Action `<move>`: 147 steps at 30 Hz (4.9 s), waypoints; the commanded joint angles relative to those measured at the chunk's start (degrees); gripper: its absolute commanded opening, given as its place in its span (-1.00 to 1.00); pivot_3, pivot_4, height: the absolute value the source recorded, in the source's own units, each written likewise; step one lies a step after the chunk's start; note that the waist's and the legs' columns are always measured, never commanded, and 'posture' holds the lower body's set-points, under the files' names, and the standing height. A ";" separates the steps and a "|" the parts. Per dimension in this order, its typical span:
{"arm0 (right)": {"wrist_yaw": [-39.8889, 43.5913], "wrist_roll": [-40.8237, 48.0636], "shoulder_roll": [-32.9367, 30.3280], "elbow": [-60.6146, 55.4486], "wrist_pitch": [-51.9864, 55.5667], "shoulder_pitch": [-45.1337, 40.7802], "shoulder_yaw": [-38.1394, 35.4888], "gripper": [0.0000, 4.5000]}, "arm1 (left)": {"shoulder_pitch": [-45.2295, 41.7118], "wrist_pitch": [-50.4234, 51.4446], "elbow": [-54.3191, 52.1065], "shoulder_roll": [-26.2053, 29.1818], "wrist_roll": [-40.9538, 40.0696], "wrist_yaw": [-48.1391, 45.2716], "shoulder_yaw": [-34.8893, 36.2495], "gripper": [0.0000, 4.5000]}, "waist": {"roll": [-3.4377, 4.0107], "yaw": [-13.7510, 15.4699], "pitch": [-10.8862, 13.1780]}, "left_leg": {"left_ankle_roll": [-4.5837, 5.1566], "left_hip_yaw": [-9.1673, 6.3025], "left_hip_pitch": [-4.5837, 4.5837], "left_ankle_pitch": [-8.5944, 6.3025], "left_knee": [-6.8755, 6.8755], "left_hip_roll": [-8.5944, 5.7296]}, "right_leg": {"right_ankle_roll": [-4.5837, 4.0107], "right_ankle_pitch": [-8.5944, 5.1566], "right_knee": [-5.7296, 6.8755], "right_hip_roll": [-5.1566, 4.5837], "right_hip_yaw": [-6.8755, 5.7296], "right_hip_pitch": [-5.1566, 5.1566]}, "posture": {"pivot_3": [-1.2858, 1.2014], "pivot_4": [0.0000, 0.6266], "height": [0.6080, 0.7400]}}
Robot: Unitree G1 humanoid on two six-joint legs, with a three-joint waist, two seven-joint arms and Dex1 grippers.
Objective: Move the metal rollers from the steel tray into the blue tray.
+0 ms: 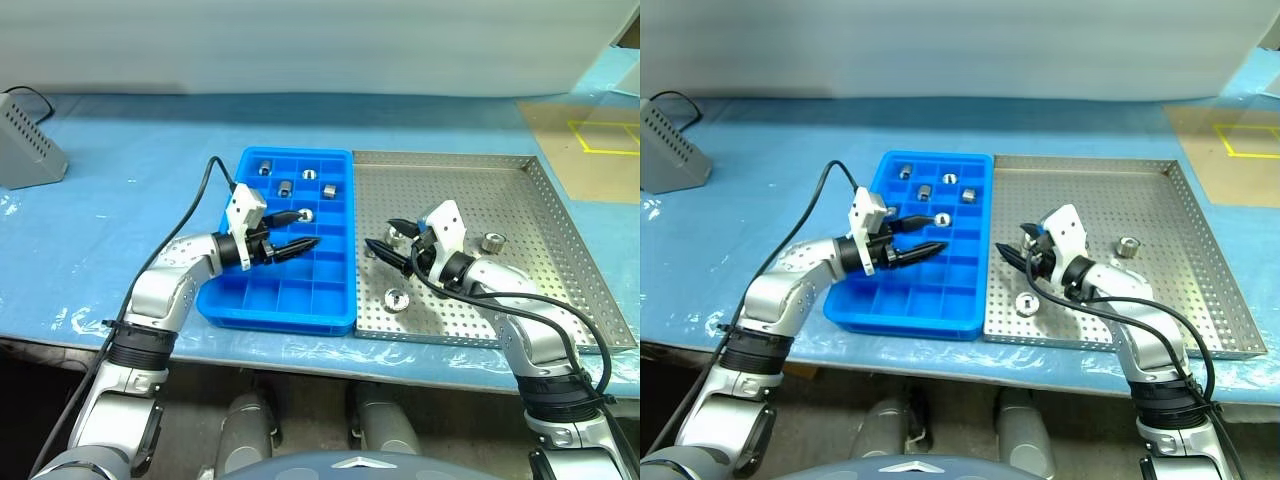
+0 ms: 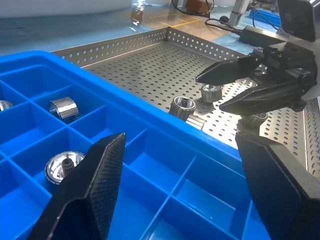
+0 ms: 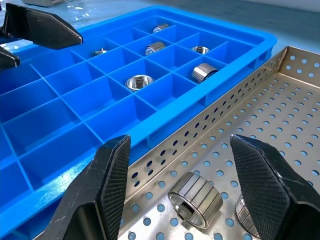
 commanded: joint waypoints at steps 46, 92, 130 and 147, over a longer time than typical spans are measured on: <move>-1.04 -0.48 -2.21 -2.00 -1.71 0.70 -3.83 0.46 | -13.76 2.03 1.79 -0.94 0.38 -3.45 -2.94 0.65 | 0.00 0.13 0.00 | 0.02 0.00 -0.03 0.00 0.10 -0.01 | 0.00 0.00 0.01 0.00 0.00 0.04 | -0.29 -0.52 1.00; -12.04 -1.94 -0.10 -19.96 0.20 22.71 -7.87 0.46 | -56.44 -23.68 72.34 -17.96 49.51 -20.82 -24.59 0.65 | -0.02 -12.93 0.00 | 1.30 -0.26 -0.90 -0.58 0.68 -0.50 | 0.27 0.03 -1.05 -0.45 -0.49 0.26 | -0.53 -0.52 1.00; -12.12 -5.24 0.04 -18.03 0.11 20.80 -6.30 0.47 | -51.08 -23.99 70.35 -16.95 49.89 -24.29 -22.96 -0.43 | -0.01 -17.23 0.00 | 1.42 -0.83 -0.84 -0.67 0.75 -0.58 | 0.30 0.04 -1.52 -0.74 -1.48 0.99 | -0.51 -0.52 1.00; 0.76 2.29 -4.62 -11.14 -0.82 3.77 -6.88 0.47 | -42.73 -15.84 33.53 -3.08 22.39 -35.09 -2.60 -0.43 | 0.08 -14.73 0.14 | 1.44 -1.08 -0.83 -0.64 0.75 -0.58 | 0.25 0.05 -1.27 -0.84 -1.74 1.03 | -0.34 -0.52 1.00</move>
